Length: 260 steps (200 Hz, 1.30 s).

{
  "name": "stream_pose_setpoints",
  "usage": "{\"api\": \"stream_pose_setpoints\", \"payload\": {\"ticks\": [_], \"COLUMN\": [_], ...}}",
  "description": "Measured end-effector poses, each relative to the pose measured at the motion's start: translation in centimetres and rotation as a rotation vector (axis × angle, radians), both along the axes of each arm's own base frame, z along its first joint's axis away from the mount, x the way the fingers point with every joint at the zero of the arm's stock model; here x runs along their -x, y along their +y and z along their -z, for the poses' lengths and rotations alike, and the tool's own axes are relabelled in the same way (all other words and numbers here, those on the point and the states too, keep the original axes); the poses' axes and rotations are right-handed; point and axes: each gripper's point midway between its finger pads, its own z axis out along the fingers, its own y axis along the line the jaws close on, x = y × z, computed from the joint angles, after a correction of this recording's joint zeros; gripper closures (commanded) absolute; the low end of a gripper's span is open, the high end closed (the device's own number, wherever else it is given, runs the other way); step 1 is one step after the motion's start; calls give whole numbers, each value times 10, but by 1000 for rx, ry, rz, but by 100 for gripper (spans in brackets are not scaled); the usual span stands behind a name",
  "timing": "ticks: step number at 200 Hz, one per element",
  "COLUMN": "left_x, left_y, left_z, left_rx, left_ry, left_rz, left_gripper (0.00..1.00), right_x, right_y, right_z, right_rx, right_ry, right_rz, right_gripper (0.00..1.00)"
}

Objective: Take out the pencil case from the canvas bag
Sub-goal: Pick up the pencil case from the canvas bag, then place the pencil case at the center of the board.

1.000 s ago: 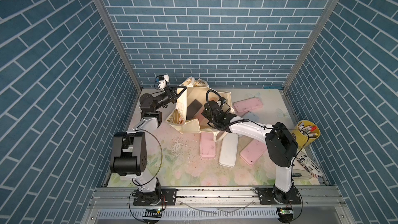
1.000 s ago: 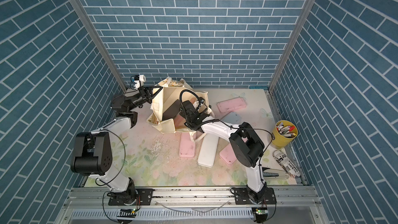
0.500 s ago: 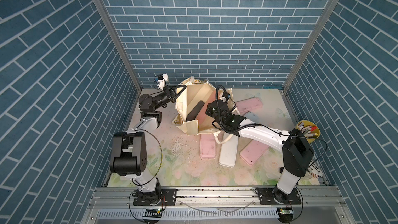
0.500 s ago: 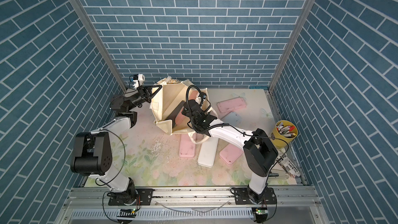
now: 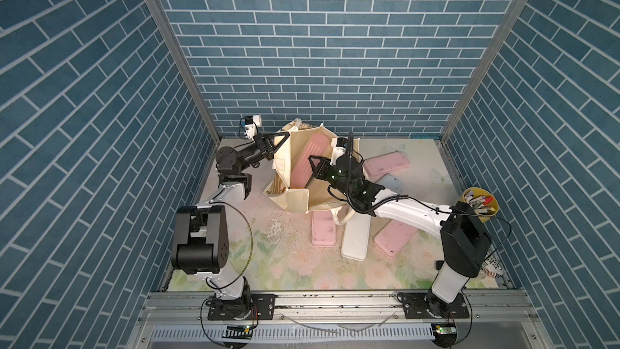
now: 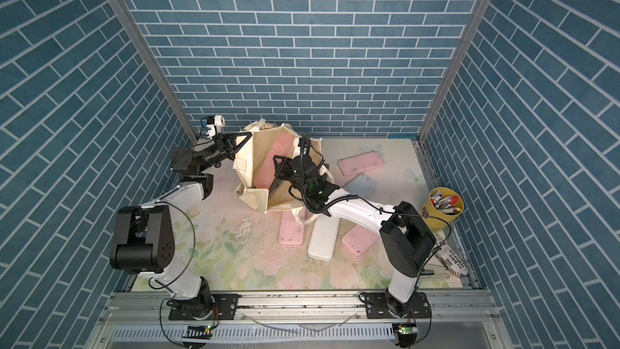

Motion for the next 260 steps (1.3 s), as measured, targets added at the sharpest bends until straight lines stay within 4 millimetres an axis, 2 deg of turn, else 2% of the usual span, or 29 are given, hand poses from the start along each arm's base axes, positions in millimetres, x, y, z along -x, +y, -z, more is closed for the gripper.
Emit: {"api": "stream_pose_setpoints", "payload": {"ticks": [71,107,148,181,231,260], "left_x": [0,0,-2,-4,-7,-7], "left_y": [1,2,6,12,20,22], "left_z": [0,1,2,2,2,2], "left_rx": [0,-1,0,0,1,1], "left_ry": [4,7,14,15,15,15], "left_rz": [-1,0,-9,-22,-42,-47], "left_gripper": [99,99,99,99,99,99], "right_x": [30,50,62,63,56,52], "right_y": [24,13,-1,-20,-69,-97], "right_z": [-18,-34,-56,-63,-60,-65], "right_rx": [57,56,7,-25,-60,-91], "right_ry": [-203,-342,-444,-482,-494,-497], "right_rz": [-194,-247,-230,-154,60,186], "right_gripper": [100,100,100,100,100,100]}}
